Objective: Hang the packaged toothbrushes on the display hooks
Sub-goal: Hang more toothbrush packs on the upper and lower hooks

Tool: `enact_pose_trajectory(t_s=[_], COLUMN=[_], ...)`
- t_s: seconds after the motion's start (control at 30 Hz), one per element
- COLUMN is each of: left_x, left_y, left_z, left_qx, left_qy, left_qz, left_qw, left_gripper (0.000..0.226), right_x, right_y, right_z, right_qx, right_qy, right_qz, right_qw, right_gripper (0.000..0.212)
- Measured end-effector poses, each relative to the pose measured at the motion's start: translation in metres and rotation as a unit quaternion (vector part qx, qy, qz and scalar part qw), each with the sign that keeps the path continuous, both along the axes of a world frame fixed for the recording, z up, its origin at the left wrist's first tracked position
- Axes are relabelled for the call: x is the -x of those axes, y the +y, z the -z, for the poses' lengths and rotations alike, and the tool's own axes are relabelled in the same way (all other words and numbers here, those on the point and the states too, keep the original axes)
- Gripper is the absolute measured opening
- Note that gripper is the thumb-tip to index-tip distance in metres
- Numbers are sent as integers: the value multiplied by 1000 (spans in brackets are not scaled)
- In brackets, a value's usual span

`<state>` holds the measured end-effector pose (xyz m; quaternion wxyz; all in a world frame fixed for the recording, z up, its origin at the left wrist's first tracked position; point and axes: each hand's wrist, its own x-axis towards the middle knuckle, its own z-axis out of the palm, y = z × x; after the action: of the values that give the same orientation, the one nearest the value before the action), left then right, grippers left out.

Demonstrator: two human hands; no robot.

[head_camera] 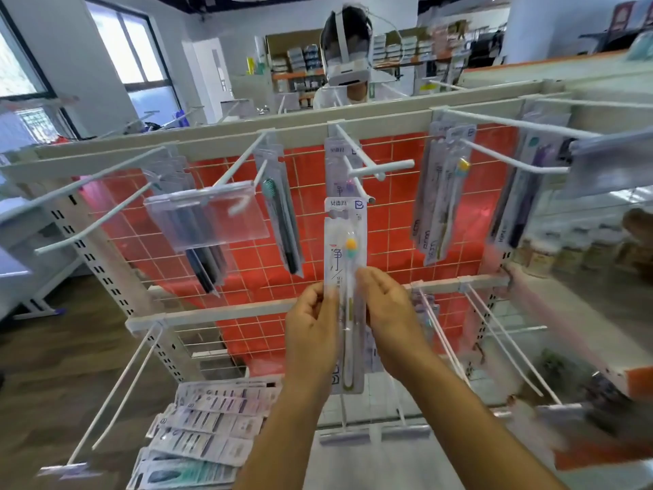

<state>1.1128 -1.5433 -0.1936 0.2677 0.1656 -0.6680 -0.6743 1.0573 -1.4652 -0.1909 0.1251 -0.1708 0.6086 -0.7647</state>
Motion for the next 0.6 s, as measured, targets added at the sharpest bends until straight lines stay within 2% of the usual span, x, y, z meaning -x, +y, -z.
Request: enact_pose_trajectory(t_s=[0.17, 0.4, 0.6], left_x=[-2, 2, 9], left_y=[16, 35, 57], left_z=[1, 2, -1], left_qx=[14, 87, 153], left_qy=[19, 5, 22], left_qz=[34, 52, 73], left_qw=[999, 995, 985], left_gripper=[18, 16, 17], right_x=[-9, -9, -5], right_y=[16, 49, 76], right_z=[-1, -4, -6], right_qx=[17, 22, 30], right_qy=[14, 44, 110], right_qz=[40, 80, 121], right_qw=[999, 996, 986], right_gripper=[23, 19, 14])
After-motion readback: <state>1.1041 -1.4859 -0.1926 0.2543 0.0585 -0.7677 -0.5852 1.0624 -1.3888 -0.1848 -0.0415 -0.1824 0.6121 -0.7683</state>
